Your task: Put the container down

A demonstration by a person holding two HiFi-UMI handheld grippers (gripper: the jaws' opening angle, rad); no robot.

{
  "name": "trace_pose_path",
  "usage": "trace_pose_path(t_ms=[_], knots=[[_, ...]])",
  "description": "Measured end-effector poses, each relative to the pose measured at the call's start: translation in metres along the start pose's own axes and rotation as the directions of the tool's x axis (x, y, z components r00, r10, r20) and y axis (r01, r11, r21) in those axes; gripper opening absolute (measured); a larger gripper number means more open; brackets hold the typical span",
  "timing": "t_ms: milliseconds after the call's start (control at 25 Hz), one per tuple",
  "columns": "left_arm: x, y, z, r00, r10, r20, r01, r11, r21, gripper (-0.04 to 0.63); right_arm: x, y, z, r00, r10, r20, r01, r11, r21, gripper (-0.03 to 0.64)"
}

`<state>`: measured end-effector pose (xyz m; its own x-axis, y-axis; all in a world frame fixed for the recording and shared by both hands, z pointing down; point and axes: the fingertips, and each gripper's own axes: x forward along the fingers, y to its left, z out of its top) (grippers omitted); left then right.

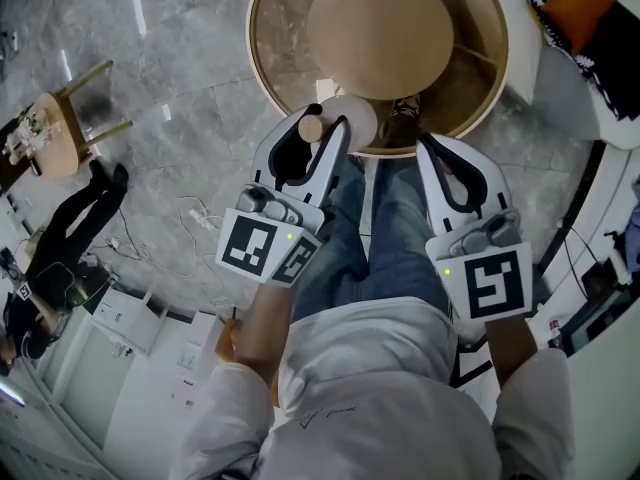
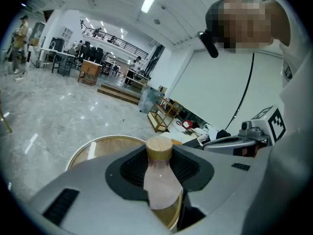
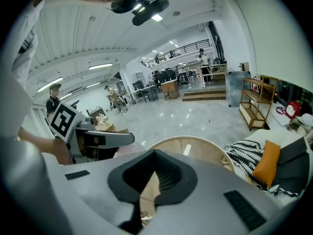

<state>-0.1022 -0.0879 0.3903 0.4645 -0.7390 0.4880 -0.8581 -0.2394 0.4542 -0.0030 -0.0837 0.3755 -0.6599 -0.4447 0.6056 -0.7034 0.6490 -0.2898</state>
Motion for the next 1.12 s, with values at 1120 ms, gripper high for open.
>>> trace_pose_path(t_ms=[1120], knots=[[0.053, 0.034, -0.038, 0.999, 0.003, -0.054, -0.002, 1.0, 0.029, 0.146, 0.054, -0.053, -0.036, 0.998, -0.053, -0.017, 0.054, 0.997, 0.057, 0.016]])
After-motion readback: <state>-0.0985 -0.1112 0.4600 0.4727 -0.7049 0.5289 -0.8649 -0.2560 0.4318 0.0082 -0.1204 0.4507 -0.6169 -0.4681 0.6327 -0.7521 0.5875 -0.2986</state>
